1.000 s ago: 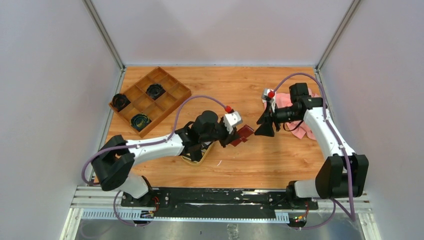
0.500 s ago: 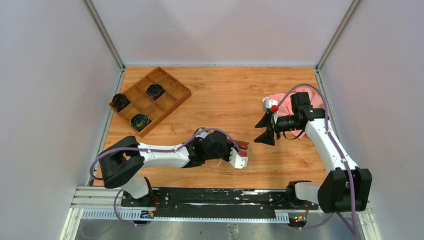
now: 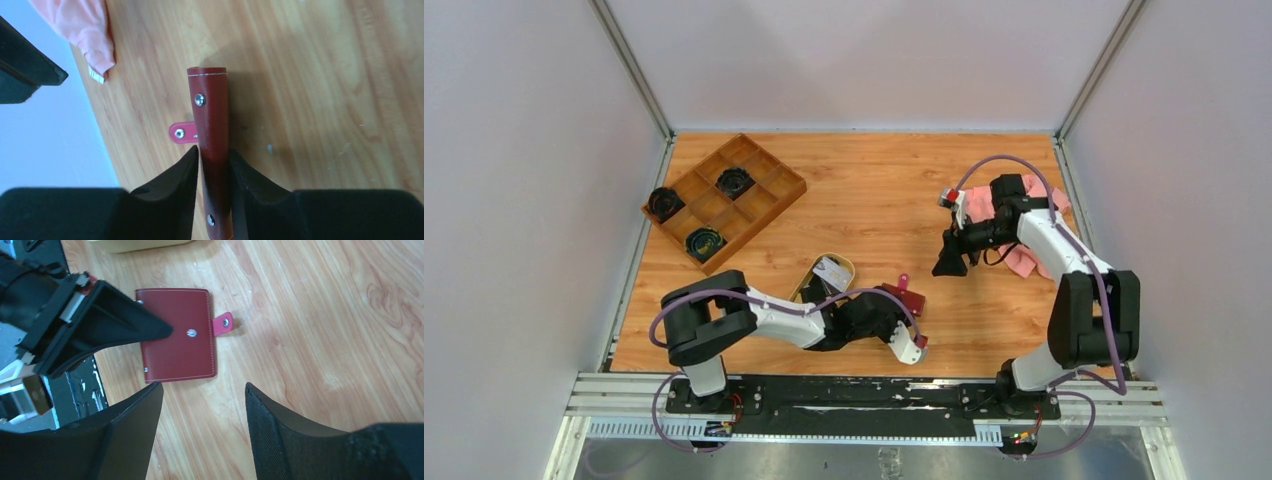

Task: Put the credit cards into the card holder
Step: Close the card holder at the center of the board.

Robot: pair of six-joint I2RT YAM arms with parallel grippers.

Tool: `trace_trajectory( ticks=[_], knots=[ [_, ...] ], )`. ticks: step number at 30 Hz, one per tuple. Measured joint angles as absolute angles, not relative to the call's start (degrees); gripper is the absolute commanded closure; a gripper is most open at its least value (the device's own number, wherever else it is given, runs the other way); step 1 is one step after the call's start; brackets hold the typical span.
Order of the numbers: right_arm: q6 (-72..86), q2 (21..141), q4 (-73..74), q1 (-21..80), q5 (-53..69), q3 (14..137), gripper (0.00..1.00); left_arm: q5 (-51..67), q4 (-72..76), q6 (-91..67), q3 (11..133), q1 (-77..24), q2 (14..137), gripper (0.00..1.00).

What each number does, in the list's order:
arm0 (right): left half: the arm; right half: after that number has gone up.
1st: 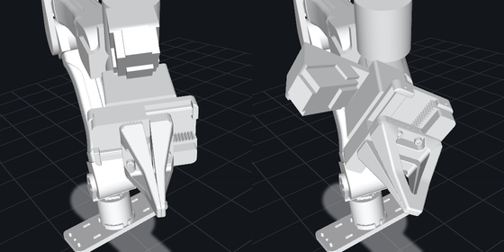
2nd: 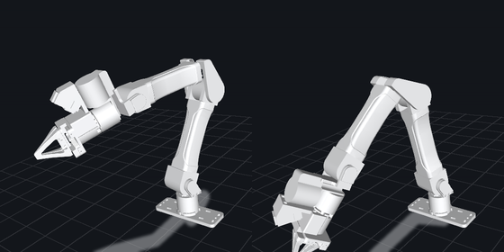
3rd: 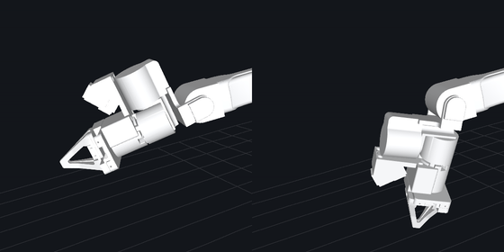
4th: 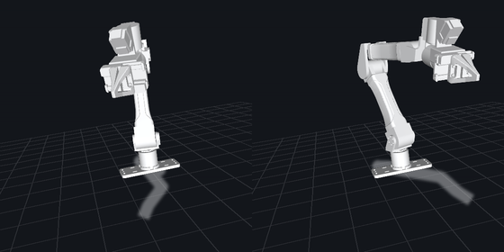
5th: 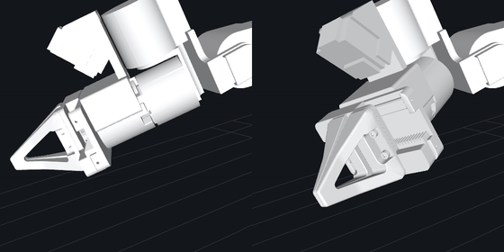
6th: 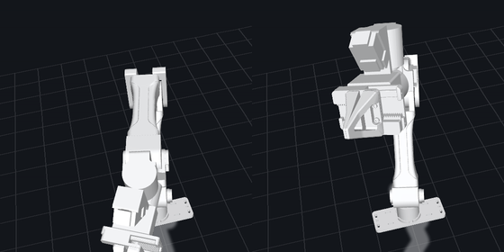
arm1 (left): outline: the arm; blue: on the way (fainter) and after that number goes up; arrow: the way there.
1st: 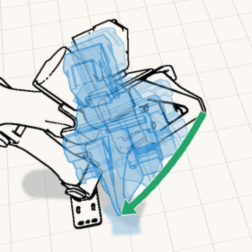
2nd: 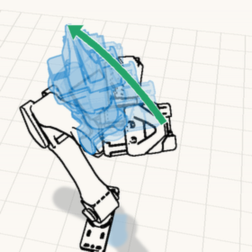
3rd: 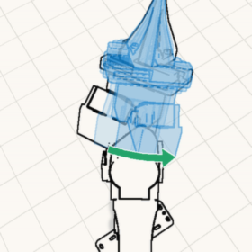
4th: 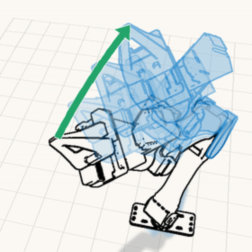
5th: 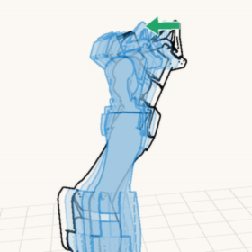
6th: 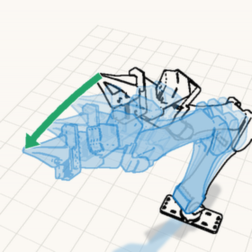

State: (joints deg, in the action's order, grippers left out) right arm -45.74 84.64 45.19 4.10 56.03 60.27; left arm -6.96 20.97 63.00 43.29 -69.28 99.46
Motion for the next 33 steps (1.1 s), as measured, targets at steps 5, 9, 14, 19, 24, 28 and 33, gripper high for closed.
trace_trajectory(
  ticks=[5, 9, 14, 19, 24, 28, 33],
  knots=[
    [-42.4, 89.8, 44.5, 4.1, 53.3, 61.6, 0.37, -7.1, 21.3, 63.8, 40.9, -70.4, 99.0, 0.4],
    [-41.1, 91.4, 44.6, 4.1, 52.4, 61.9, 0.37, -6.8, 20.9, 62.3, 38.5, -71.1, 95.2, 0.32],
    [-41.1, 91.4, 44.8, 4.1, 52.7, 62.2, 0.37, -6.1, 20.9, 54.0, 35.4, -71.4, 83.0, 0.23],
    [-43.2, 90.5, 45.2, 4.6, 55.2, 62.2, 0.35, -8.5, 21.9, 37.5, 33.7, -71.5, 69.1, 0.0],
    [-44.5, 90.3, 45.2, 9.0, 54.3, 64.2, 0.36, -7.9, 22.9, 16.5, 32.2, -68.6, 62.7, 0.0],
    [-42.6, 96.8, 45.7, 11.6, 53.8, 72.0, 0.38, -4.1, 23.1, 1.4, 32.1, -63.8, 65.5, 0.05],
    [-40.4, 105.1, 46.5, 12.9, 52.3, 76.0, 0.4, -1.6, 25.6, -7.2, 31.0, -63.4, 72.6, 0.08]
  ],
)
